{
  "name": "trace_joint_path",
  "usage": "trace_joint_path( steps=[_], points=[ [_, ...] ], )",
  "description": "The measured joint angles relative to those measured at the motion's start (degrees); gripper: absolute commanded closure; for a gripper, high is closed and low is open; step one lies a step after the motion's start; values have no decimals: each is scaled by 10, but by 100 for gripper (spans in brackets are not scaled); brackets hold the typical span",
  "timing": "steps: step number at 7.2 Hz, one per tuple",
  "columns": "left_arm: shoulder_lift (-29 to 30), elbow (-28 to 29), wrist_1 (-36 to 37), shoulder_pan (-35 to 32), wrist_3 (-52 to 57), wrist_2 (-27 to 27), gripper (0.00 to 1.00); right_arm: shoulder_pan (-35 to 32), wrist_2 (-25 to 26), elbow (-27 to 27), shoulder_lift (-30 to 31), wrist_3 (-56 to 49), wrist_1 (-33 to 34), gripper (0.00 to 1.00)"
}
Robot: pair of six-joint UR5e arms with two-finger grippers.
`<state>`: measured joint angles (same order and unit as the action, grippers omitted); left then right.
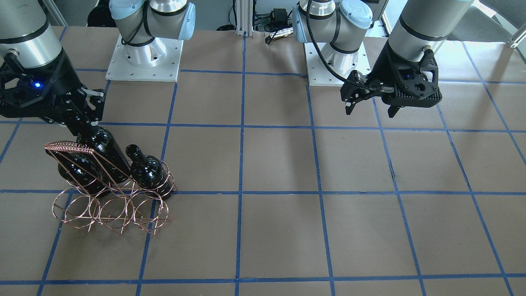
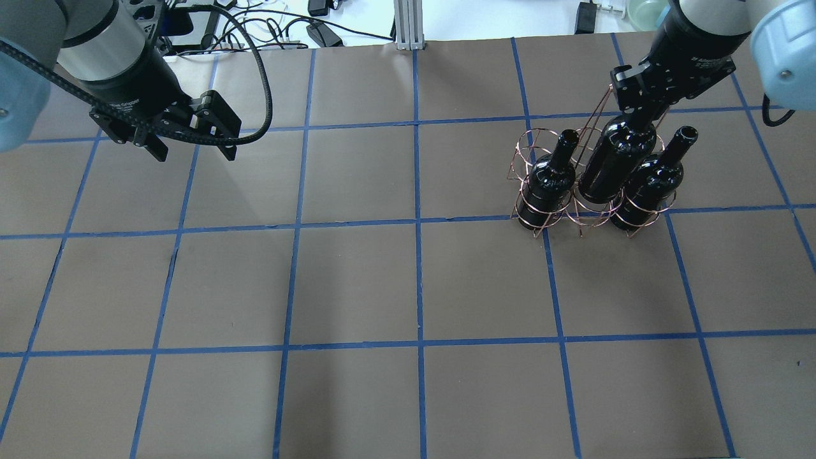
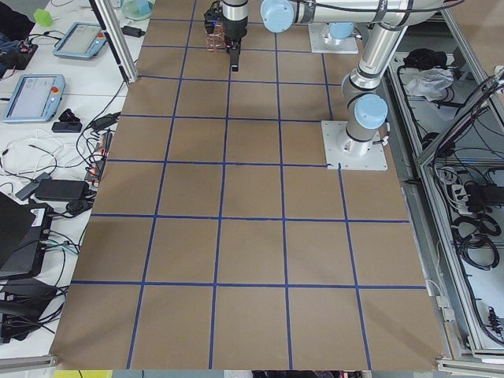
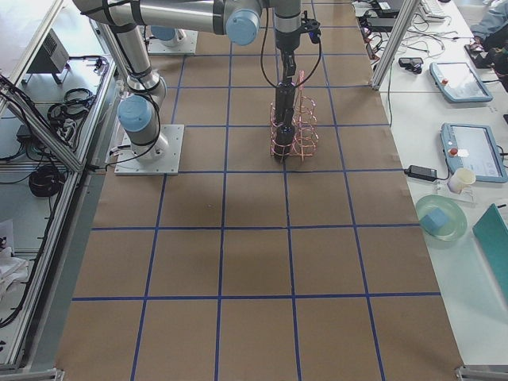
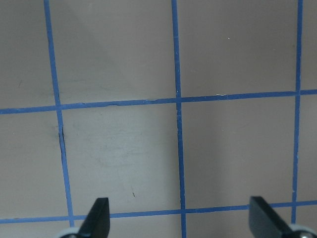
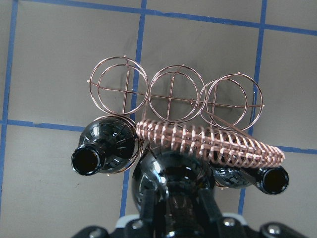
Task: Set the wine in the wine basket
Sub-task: 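Lower the bottle with the right gripper into the empty middle rack slot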
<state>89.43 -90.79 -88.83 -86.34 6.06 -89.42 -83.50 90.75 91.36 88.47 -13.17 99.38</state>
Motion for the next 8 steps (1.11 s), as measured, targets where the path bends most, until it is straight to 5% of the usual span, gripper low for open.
trace_joint_path(
  steps=[8],
  points=[
    [1,0,1,2,0,0,0,2,3,9,-40,-3,17,100]
  ],
)
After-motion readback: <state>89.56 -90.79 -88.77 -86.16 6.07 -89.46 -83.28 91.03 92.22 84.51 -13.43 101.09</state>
